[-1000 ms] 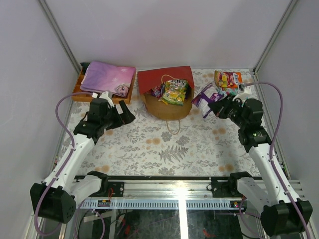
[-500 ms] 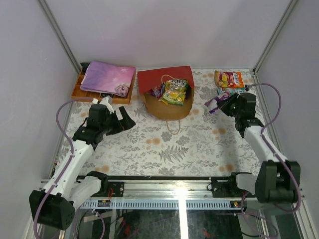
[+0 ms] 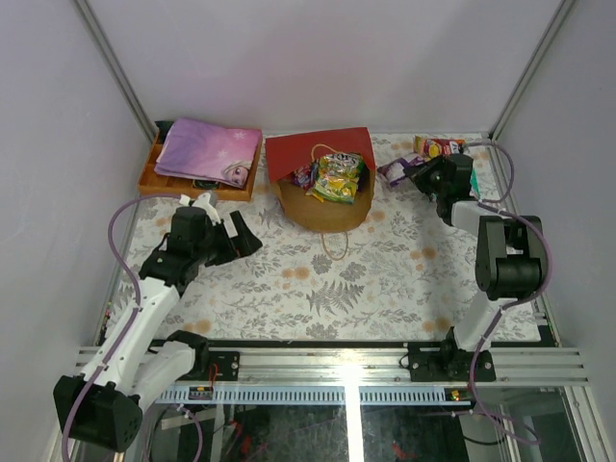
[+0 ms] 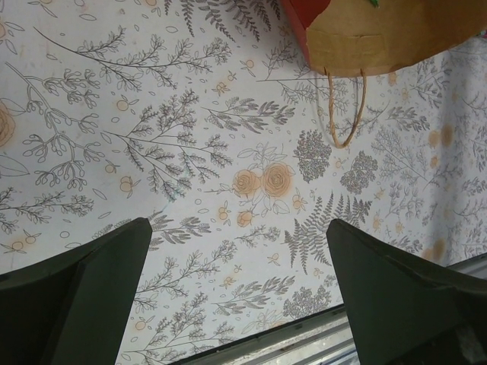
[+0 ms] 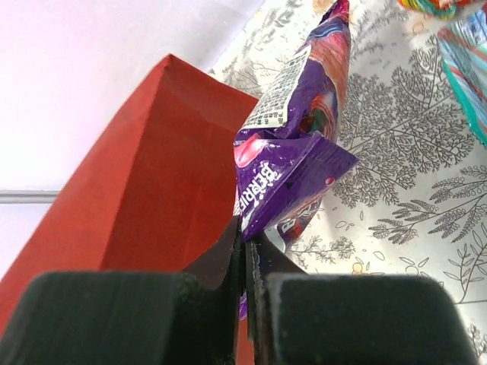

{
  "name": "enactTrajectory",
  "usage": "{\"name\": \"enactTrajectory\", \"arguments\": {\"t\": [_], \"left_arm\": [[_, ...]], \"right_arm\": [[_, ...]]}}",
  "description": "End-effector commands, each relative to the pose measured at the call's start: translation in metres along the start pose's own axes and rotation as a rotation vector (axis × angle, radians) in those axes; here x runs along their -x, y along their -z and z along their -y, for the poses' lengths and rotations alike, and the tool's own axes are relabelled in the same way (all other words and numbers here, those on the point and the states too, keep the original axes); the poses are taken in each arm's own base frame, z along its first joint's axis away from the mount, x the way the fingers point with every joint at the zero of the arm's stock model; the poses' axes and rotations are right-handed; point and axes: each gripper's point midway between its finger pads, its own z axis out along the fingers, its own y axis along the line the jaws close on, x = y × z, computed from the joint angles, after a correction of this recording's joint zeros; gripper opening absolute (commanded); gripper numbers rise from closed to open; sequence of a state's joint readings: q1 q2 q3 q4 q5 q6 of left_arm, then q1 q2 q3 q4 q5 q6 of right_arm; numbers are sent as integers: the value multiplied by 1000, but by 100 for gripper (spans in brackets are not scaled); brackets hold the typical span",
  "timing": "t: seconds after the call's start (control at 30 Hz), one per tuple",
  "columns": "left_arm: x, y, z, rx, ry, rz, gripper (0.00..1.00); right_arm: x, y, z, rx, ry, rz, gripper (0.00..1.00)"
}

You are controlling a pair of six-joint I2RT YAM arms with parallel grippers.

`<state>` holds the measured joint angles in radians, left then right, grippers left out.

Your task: Take the snacks out of the paper bag

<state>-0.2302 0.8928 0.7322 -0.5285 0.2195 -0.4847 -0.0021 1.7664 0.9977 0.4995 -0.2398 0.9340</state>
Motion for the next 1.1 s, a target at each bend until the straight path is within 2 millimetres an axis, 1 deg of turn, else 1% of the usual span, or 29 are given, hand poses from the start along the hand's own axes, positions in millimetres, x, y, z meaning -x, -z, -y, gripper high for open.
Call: {"name": "enactTrajectory", "arguments": {"t": [0.0,0.1,0.2,0.3,0.4,0.57,0.77,0.87,1.07], "left_arm": [[-2,0,2,2,-22,16,100],[-3,0,1,12,-27,18,100],[-4,0,2,11,-28,13,100],[-5,-1,2,9,-32,8,100],[-4,0,2,10,-34,11,100],[-3,0,1,15,-38,14,100],[-3,-2,-3,35,-34,7,100],[-2,-2,-4,43,-33,6,100],[2,-2,-9,53,-22,12,100]], "right_arm": [[-2,-15,-10,117,-70,15,0],[-25,-19,17,86,-118,-20,0],[-42,-18,34,72,-152,-44,0],[-53,-16,46,53,-175,-60,0],[-60,-16,55,33,-189,-69,0],[-67,-25,62,-3,-204,-81,0],[-68,-35,67,-28,-203,-74,0],[-63,-40,70,-40,-203,-45,0],[-35,-46,68,-49,-238,90,0]]}}
